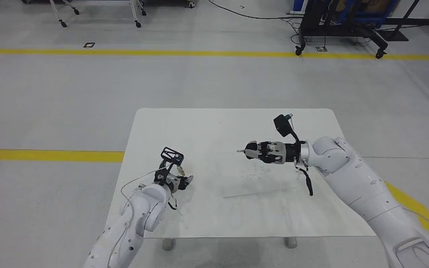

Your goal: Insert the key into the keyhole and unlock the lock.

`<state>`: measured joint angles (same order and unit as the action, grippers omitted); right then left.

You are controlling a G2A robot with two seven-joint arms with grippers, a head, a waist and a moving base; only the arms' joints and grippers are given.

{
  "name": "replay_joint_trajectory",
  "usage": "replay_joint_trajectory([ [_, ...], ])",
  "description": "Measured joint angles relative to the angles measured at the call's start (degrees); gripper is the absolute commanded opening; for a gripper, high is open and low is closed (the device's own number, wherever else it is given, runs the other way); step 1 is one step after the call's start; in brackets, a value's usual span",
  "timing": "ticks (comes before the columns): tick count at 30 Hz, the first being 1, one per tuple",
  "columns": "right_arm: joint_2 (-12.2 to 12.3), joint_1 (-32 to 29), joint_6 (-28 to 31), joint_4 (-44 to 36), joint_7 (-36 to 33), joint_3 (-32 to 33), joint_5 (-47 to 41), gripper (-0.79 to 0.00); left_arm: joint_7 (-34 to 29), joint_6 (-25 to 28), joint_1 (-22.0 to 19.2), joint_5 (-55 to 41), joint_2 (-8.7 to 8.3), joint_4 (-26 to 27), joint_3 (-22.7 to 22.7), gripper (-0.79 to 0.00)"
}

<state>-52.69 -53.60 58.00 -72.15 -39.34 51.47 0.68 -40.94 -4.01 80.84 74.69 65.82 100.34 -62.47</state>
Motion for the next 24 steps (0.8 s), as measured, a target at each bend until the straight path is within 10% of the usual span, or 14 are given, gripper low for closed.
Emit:
replay_joint_trajectory([
  [16, 0.0, 0.0, 0.0, 0.0, 0.0, 0.0, 0.0, -0.785, -5.89, -3.89, -6.8, 1.9, 2.28, -6.45, 4.9, -0.428],
  [24, 0.0, 0.0, 0.0, 0.0, 0.0, 0.0, 0.0, -0.785, -6.61, -3.58, -7.52, 2.97, 2.85, -7.27, 5.56, -0.785],
])
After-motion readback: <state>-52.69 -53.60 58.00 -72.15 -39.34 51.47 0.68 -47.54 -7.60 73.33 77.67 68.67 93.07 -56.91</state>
